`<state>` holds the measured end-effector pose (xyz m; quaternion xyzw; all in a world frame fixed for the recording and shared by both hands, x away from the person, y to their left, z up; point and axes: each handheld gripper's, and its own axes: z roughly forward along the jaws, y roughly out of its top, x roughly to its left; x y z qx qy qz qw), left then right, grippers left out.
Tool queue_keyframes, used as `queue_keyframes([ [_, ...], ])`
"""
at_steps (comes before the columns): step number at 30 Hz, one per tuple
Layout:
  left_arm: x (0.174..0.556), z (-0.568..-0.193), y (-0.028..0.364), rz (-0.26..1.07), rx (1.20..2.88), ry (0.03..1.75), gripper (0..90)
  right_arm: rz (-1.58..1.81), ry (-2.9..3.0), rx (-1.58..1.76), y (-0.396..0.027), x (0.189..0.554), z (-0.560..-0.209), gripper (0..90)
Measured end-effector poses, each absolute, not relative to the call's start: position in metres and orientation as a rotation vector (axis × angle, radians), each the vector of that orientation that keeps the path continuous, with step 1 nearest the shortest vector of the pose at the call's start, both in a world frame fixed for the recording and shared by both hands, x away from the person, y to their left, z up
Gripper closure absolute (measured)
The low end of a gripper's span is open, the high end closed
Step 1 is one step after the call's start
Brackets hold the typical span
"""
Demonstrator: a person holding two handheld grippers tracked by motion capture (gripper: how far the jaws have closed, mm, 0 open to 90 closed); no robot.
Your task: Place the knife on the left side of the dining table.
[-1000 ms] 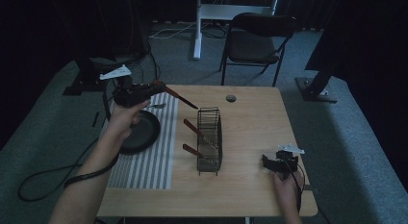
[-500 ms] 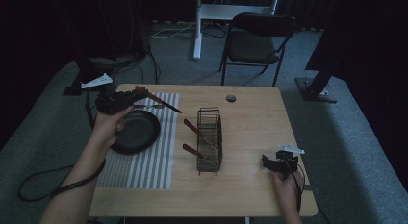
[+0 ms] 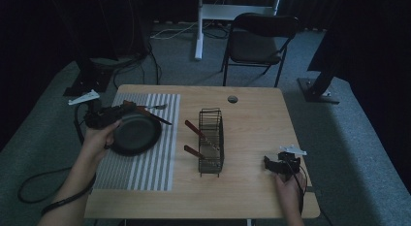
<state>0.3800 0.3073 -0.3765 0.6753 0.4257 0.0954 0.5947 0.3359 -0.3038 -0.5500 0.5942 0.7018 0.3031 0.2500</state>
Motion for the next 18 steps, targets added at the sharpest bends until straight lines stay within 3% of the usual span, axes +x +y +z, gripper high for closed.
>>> queue_keyframes([
  [18, 0.343, -0.412, 0.328, 0.214, 1.584, 1.044, 76.4, 0.824, 1.911, 1.617, -0.304, 0.336, -0.550, 13.2],
])
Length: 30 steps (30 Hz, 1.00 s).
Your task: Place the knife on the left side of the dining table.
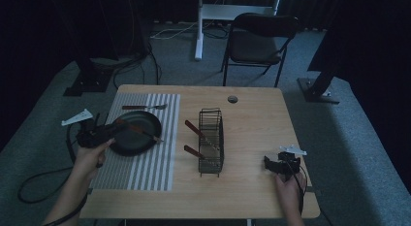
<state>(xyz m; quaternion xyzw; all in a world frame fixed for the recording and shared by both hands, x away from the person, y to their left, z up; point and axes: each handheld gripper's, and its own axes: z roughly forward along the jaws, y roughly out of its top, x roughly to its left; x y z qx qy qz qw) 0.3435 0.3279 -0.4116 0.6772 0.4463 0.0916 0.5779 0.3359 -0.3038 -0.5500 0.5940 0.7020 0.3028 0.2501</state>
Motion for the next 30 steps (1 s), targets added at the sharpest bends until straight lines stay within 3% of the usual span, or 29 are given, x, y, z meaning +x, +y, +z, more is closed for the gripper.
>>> queue_keyframes([
  [19, 0.301, -0.439, 0.330, 0.222, 1.586, 1.062, 76.5, 0.825, 1.911, 1.617, -0.304, 0.336, -0.550, 13.2],
  [30, 0.293, -0.459, 0.335, 0.148, 1.559, 1.083, 76.5, 0.825, 1.911, 1.618, -0.304, 0.336, -0.550, 13.2],
])
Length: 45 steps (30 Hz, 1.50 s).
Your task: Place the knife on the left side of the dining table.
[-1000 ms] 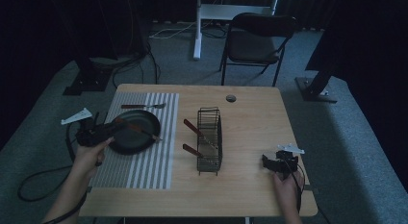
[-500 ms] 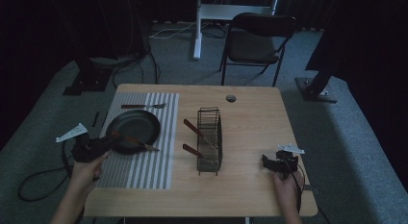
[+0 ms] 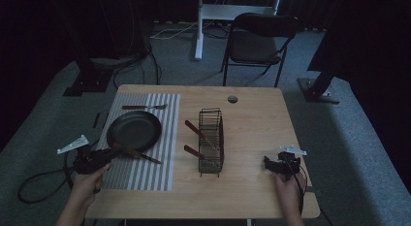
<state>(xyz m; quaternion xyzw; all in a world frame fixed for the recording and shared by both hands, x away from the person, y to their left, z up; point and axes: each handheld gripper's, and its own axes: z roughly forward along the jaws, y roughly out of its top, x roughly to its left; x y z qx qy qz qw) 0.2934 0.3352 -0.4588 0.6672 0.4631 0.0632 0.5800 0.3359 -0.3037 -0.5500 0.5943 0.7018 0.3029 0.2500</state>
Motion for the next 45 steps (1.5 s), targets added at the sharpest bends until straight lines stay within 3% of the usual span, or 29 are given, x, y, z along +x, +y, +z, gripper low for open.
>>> queue_keyframes([
  [23, 0.291, -0.479, 0.349, 0.082, 1.526, 1.147, 76.1, 0.825, 1.910, 1.621, -0.304, 0.336, -0.550, 13.2],
  [31, 0.292, -0.503, 0.363, 0.084, 1.496, 1.257, 68.5, 0.825, 1.910, 1.621, -0.304, 0.336, -0.550, 13.2],
  [35, 0.294, -0.520, 0.371, 0.047, 1.471, 1.326, 60.6, 0.824, 1.910, 1.621, -0.304, 0.336, -0.550, 13.2],
  [45, 0.302, -0.540, 0.378, -0.013, 1.437, 1.440, 56.4, 0.824, 1.910, 1.620, -0.304, 0.336, -0.550, 13.3],
])
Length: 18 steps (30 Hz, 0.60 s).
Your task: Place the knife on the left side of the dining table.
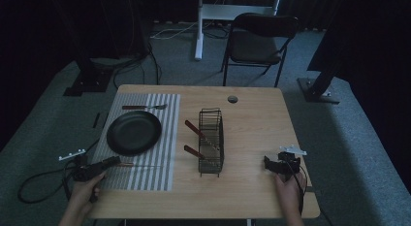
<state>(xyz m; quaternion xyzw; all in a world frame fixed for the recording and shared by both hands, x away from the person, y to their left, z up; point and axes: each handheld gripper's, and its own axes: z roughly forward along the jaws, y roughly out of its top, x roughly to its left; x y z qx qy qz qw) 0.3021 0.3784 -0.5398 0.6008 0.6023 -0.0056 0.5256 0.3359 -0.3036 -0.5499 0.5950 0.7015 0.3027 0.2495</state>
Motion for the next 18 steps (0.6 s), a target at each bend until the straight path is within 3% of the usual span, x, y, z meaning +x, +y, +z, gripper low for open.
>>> queue_keyframes([
  [4, 0.304, -0.542, 0.379, -0.013, 1.427, 1.473, 54.9, 0.824, 1.910, 1.621, -0.304, 0.336, -0.550, 13.2],
  [9, 0.311, -0.544, 0.372, 0.119, 1.501, 1.574, 48.4, 0.825, 1.910, 1.621, -0.304, 0.336, -0.550, 13.2],
  [18, 0.315, -0.541, 0.359, 0.295, 1.627, 1.565, 42.6, 0.824, 1.910, 1.621, -0.304, 0.336, -0.550, 13.3],
])
